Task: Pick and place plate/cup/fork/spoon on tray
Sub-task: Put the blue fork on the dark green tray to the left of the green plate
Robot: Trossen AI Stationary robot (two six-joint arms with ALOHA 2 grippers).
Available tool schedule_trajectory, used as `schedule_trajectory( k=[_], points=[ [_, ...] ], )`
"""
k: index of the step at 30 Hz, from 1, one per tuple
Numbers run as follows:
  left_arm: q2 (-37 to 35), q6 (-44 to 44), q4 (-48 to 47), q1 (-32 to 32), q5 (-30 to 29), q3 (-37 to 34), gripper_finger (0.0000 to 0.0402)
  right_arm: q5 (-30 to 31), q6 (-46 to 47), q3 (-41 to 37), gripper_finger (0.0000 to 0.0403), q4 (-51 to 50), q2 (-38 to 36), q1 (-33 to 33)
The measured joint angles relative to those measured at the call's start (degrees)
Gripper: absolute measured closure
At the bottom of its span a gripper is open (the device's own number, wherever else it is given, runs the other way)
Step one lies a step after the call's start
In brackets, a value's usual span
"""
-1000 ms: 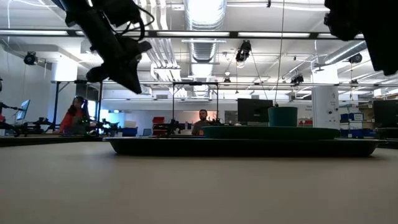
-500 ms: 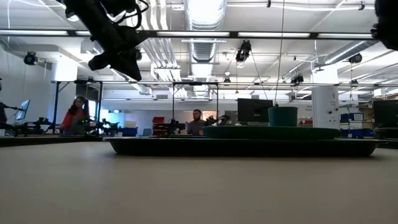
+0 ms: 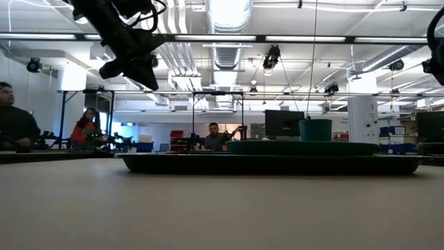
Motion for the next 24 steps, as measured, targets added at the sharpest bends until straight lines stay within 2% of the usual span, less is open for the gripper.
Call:
schedule_trajectory(
  k=[12, 15, 24],
  points=[
    [0.04, 0.01, 0.03, -0.02, 1.18, -0.04, 0.0402, 2.05, -0.64, -0.48, 0.0243, 0.73, 2.06, -0.02],
    [0.04, -0.01, 0.04, -0.02, 1.21, -0.04, 0.0402, 3.8, 0.52, -1.55, 0.0248, 3.13, 2.06, -0.15],
    [0.04, -0.12, 0.04, -0.04, 1.45, -0.04, 0.0402, 3.48, 1.98, -6.1, 0.0255, 9.98, 1.85, -0.17]
  ],
)
